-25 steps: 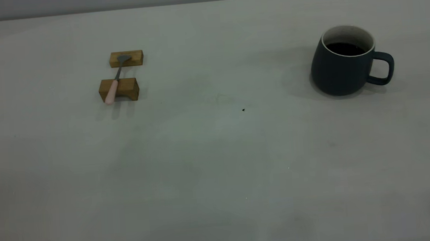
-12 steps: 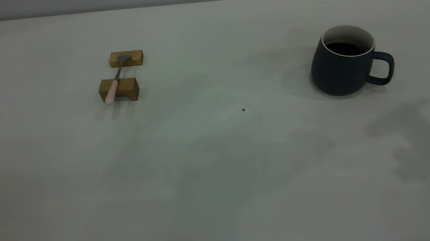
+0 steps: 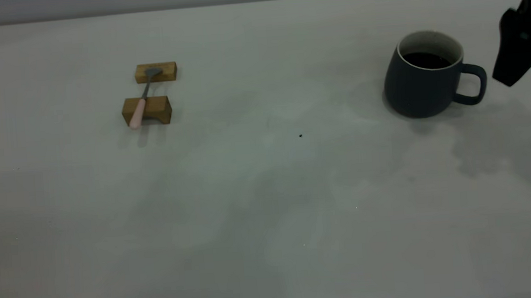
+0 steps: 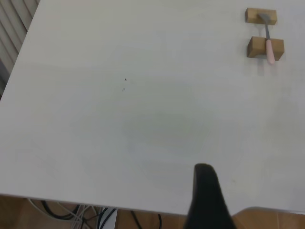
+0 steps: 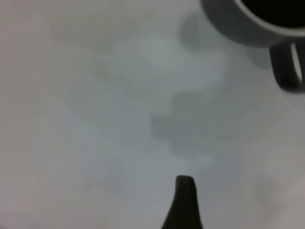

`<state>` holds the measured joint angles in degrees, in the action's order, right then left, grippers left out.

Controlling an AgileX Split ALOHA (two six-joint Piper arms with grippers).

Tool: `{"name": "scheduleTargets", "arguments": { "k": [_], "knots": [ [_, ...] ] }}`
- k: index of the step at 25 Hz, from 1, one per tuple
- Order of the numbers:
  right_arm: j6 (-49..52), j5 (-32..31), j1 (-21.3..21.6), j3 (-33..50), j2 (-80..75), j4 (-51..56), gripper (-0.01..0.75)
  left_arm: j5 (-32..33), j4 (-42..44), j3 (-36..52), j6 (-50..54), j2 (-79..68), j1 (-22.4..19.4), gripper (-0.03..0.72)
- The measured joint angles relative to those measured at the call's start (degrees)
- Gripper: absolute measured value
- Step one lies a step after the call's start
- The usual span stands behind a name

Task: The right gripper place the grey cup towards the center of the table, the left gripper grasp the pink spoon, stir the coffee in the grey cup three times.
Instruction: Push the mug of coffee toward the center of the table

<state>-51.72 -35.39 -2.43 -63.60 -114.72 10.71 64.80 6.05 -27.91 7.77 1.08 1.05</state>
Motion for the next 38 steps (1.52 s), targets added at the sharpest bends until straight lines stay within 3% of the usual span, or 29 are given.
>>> {"name": "scheduleTargets", "arguments": {
  "k": [7, 21, 24, 30, 32, 38],
  "knots": [
    [-2.83, 2.91, 0.0, -6.2, -8.07, -1.5, 0.712, 0.0, 0.0, 0.0, 0.0, 0.0, 0.0, 0.583],
    [-3.0, 2.01, 0.0, -17.43, -18.79, -4.41, 0.676, 0.0, 0.0, 0.0, 0.0, 0.0, 0.0, 0.583],
    [-3.0, 1.89, -0.06, -17.56, -19.24, -4.41, 0.585, 0.0, 0.0, 0.0, 0.0, 0.0, 0.0, 0.583],
    [-3.0, 0.84, -3.12, -17.56, -19.32, -4.79, 0.267, 0.0, 0.0, 0.0, 0.0, 0.0, 0.0, 0.583],
    [-2.95, 0.7, -4.45, -17.56, -19.32, -4.81, 0.202, 0.0, 0.0, 0.0, 0.0, 0.0, 0.0, 0.583],
    [-2.17, 1.22, -9.23, -17.56, -19.32, -3.74, 0.179, 0.0, 0.0, 0.0, 0.0, 0.0, 0.0, 0.583]
  ]
}}
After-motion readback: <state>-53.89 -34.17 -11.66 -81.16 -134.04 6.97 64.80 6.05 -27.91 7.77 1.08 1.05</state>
